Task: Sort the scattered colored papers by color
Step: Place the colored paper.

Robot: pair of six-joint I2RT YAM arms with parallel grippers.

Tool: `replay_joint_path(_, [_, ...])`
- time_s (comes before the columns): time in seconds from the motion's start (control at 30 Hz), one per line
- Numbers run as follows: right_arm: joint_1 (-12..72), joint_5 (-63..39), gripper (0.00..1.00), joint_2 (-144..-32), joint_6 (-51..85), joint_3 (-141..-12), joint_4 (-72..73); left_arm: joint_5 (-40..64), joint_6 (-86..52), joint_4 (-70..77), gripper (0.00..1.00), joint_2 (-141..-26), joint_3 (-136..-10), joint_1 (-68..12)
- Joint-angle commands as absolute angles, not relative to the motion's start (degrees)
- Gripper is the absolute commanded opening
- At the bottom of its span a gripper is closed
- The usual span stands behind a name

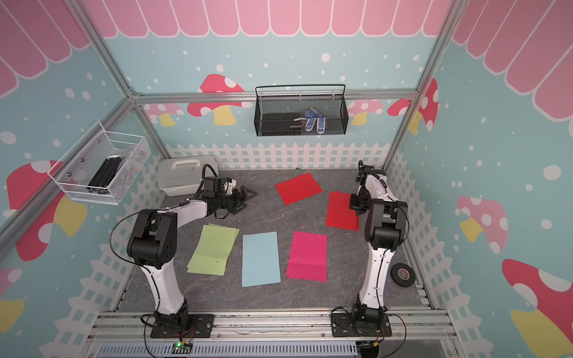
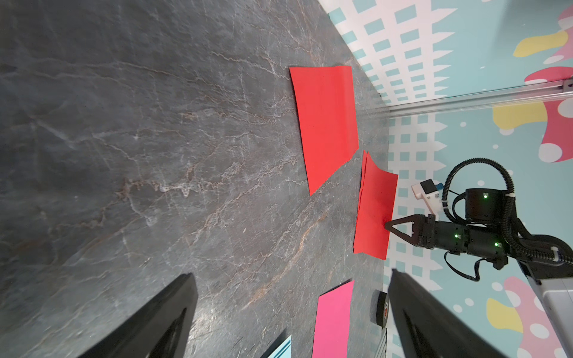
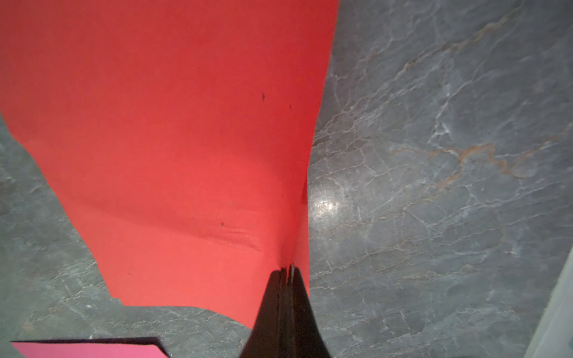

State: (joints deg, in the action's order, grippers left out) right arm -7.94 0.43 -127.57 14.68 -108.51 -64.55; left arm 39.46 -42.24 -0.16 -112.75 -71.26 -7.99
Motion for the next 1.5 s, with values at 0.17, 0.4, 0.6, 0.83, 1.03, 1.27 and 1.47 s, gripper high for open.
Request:
replay_joint_path(0.17, [-6.0, 9.0, 0.00, -130.9, 12.2, -113.3, -69.2, 40.4, -42.2, 0.4, 0.99, -114.5, -71.1, -7.6])
replay_joint_path(0.4, [-5.1, 9.5, 0.00, -132.7, 11.3, -115.1, -69.8, 40.4, -42.0, 0.3, 0.99, -114.8, -71.2, -7.6])
replay_joint_path(0.6, [-4.6, 9.9, 0.00, -133.8, 11.1, -116.9, -70.1, 40.4, -41.8, 0.1, 0.99, -114.9, -71.2, -7.5])
replay_joint_path(0.83, [-4.3, 9.7, 0.00, -134.8, 11.1, -117.9, -70.4, 40.4, -41.8, 0.0, 0.99, -115.0, -71.2, -7.5])
replay_joint_path(1.03, [-4.3, 8.6, 0.00, -135.1, 11.2, -117.9, -70.4, 40.3, -41.7, -0.2, 0.99, -115.0, -71.1, -7.4])
replay_joint_path(1.27, [-4.3, 6.7, 0.00, -134.9, 11.8, -117.7, -70.2, 40.3, -41.6, 0.0, 0.99, -114.9, -71.0, -7.4])
replay_joint_path(1.47, [-4.3, 3.5, 0.00, -133.3, 12.2, -116.3, -68.9, 40.3, -41.6, 0.0, 0.99, -115.0, -70.8, -7.4])
